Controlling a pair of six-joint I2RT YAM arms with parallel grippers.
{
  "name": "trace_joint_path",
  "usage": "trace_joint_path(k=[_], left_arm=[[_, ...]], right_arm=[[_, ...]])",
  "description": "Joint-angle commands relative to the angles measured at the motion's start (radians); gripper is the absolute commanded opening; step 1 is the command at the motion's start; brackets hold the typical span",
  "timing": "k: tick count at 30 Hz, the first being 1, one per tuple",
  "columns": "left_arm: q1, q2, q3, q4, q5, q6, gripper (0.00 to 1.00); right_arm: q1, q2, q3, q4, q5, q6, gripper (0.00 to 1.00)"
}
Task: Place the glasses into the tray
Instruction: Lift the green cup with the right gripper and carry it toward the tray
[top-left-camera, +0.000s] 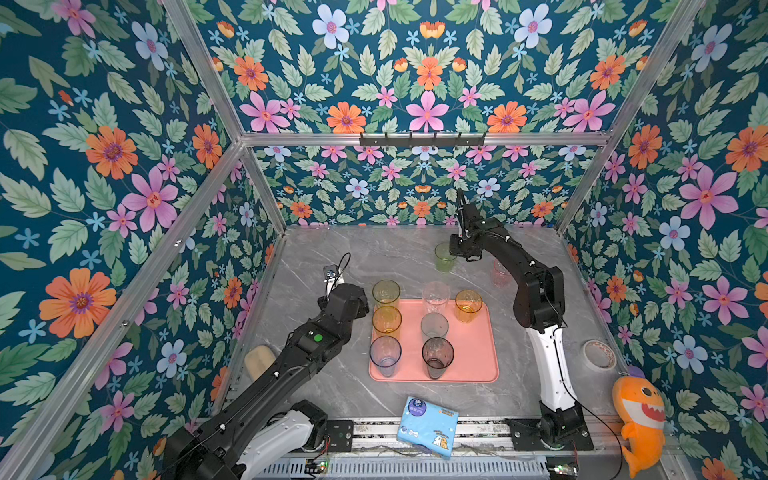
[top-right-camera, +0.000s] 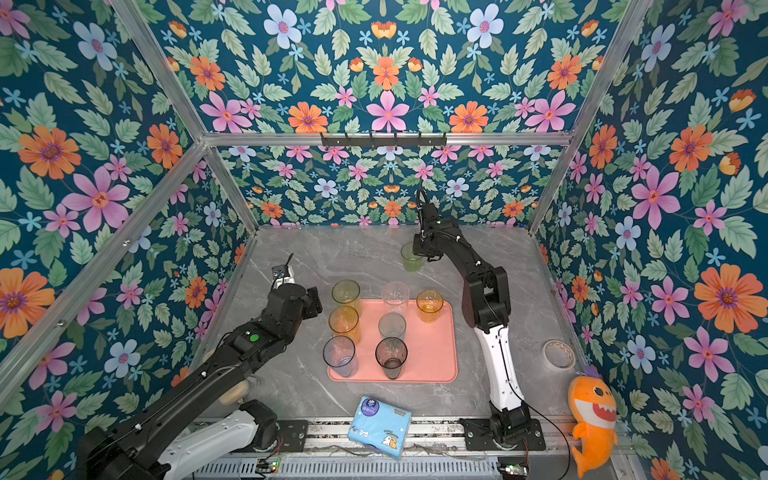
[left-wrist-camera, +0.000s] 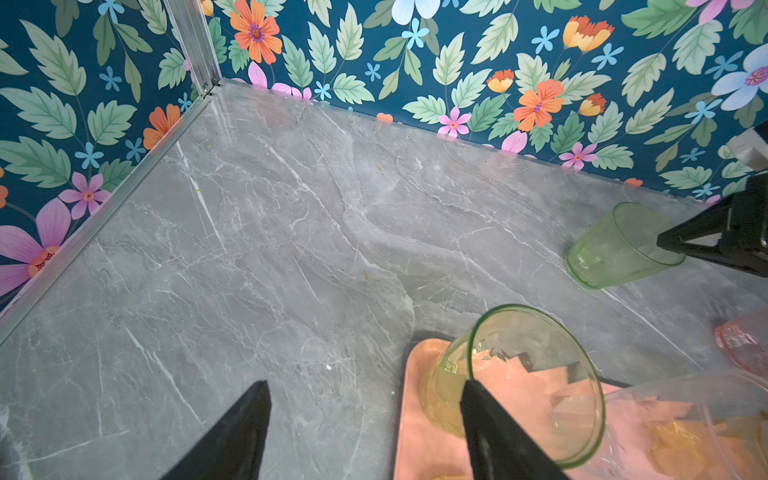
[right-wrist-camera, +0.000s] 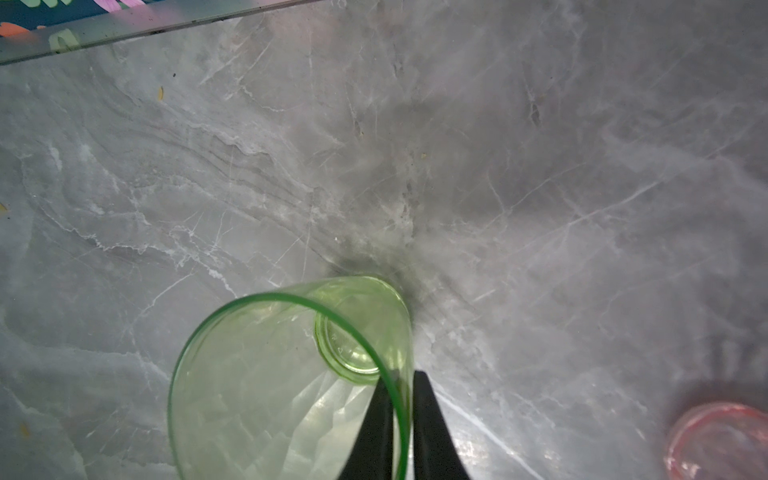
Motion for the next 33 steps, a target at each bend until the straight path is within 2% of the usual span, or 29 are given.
trace_joint_path(k=[1,7,20,33], left_arm=[[0.001,-0.005,0.0,-0.009,-0.01,-0.004,0.75],[0.002,-0.006,-0.002,-0.011,-0.011,-0.005,0.75],[0.001,-0.007,-0.006,-0.008,-0.011,-0.01,0.75],[0.002,0.004,-0.002,0.012,0.007,-0.009,0.75]], right_arm=[[0.0,0.006,0.006,-0.011,-0.003,-0.002,0.07],[0.0,-0.004,0.014,-0.029,-0.012,-0.019,0.0],[0.001,-0.103,-0.004,-0.086,0.001,-0.044,0.0],[0.002,-0.345,-0.154,-0.119,0.022,-0.08,0.0]])
